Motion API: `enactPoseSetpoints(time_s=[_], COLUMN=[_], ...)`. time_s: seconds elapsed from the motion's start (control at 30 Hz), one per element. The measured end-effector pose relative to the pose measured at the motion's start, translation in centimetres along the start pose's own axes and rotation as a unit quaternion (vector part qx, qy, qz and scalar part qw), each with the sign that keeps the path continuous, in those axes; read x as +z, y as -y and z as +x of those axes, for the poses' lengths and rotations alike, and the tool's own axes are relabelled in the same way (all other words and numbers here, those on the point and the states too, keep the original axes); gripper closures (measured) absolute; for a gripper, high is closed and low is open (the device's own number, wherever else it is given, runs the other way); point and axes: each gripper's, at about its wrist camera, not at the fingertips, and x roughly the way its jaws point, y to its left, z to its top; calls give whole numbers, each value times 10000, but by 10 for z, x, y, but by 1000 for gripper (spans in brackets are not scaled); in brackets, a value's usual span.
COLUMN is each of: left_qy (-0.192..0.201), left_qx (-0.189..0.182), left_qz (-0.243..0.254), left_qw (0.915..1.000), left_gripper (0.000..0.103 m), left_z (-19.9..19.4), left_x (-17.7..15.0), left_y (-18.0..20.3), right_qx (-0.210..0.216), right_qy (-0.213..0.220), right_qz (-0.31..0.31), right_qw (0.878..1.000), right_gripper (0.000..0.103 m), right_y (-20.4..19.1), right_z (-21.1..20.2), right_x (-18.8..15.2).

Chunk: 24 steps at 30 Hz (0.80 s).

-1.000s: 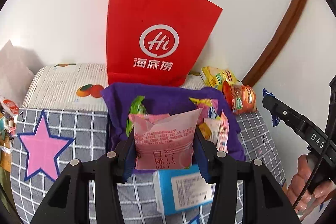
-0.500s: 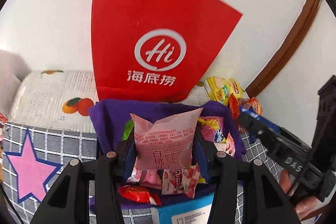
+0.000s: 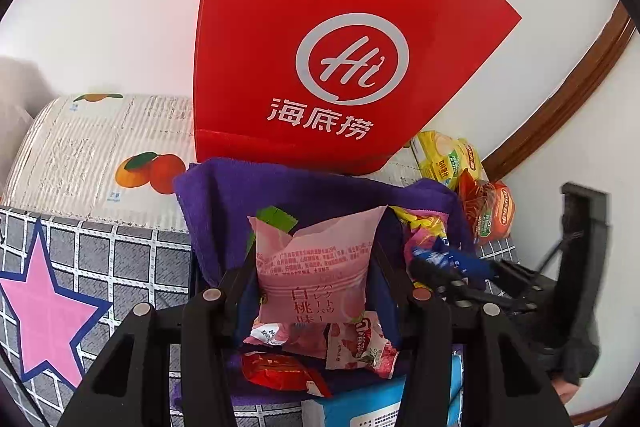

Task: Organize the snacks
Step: 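Lower the right tool and open it to drop the blue packet on the towel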

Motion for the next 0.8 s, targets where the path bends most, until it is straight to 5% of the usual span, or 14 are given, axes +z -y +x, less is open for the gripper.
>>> enactPoseSetpoints(time_s=[0.27,0.8], left_qy=[-17,-140], left_qx=[-19,199], left_qz=[-3,270], left_qw=[10000,9993], left_gripper=[56,56], left_z=[0,12], left_x=[1,-6], left_y=[-2,12], right_qx=[-189,-24], right_qy=[-323,-152], right_qz=[42,147], right_qw=[9993,9998], right_gripper=[49,40], right_y=[3,17], right_z=[15,-9], right_x=[-2,0])
